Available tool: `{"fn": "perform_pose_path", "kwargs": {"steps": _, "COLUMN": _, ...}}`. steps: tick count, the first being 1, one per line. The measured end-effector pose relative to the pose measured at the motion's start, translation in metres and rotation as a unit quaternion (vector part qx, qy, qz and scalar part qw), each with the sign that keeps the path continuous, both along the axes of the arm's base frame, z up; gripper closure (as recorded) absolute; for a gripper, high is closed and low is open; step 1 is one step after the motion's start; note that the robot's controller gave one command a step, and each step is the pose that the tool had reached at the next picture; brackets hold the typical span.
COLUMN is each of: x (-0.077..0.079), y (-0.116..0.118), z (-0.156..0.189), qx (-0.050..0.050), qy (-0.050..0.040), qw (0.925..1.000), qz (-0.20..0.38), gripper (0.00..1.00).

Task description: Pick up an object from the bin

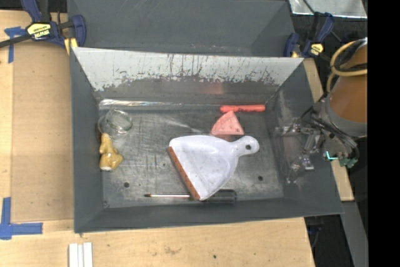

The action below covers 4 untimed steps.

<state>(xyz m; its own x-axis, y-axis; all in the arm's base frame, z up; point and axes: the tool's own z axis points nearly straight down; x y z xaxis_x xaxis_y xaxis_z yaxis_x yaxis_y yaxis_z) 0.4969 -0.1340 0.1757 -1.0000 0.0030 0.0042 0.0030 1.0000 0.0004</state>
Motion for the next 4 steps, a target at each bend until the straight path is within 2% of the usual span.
{"fn": "perform_pose_path", "kwargs": {"steps": 1, "x": 0.002, "y": 0.0, "z": 0.004, "qx": -0.001, "qy": -0.0037, "qw": 1.0, "qz": 0.002, "gripper": 0.0}}
{"fn": "perform_pose_path", "kwargs": {"steps": 2, "x": 0.032, "y": 0.045, "z": -0.058, "qx": -0.001, "qy": -0.0066, "qw": 0.9997, "qz": 0.023, "gripper": 0.0}}
{"fn": "perform_pose_path", "kwargs": {"steps": 3, "x": 0.037, "y": 0.075, "z": -0.066, "qx": 0.0, "qy": -0.0004, "qw": 0.9986, "qz": 0.054, "gripper": 0.0}}
{"fn": "perform_pose_path", "kwargs": {"steps": 4, "x": 0.023, "y": 0.081, "z": -0.057, "qx": 0.0, "qy": -0.0036, "qw": 0.9989, "qz": 0.047, "gripper": 0.0}}
